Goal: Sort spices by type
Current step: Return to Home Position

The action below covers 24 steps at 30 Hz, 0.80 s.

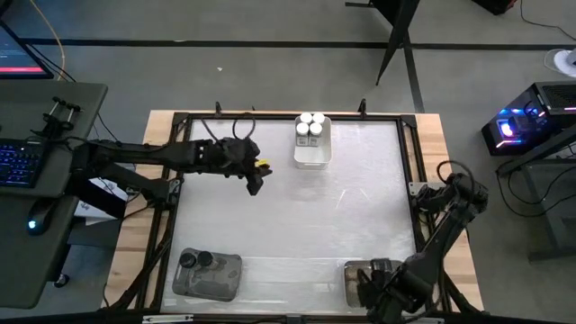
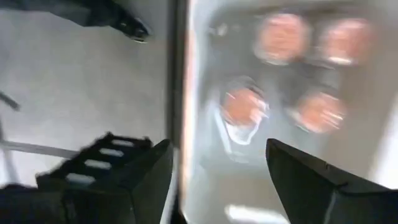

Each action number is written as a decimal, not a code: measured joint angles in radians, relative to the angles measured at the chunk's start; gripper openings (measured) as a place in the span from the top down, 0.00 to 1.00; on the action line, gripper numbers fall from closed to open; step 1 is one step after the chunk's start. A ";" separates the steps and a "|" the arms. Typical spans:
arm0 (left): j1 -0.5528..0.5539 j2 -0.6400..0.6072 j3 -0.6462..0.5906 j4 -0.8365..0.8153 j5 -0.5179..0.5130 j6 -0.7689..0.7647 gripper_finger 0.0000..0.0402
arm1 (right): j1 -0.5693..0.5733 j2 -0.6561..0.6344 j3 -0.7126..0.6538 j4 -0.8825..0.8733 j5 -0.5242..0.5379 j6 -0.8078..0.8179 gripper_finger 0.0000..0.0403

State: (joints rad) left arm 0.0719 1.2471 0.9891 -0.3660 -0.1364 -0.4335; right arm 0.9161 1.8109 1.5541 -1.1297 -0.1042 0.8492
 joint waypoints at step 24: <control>-0.218 -0.359 -0.628 1.159 -0.109 0.123 1.00 | -0.668 -0.567 -0.545 0.517 0.479 -0.094 0.96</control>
State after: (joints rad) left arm -0.1462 0.8885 0.3609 0.7932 -0.2457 -0.3110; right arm 0.2485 1.2442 1.0096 -0.6129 0.3744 0.7548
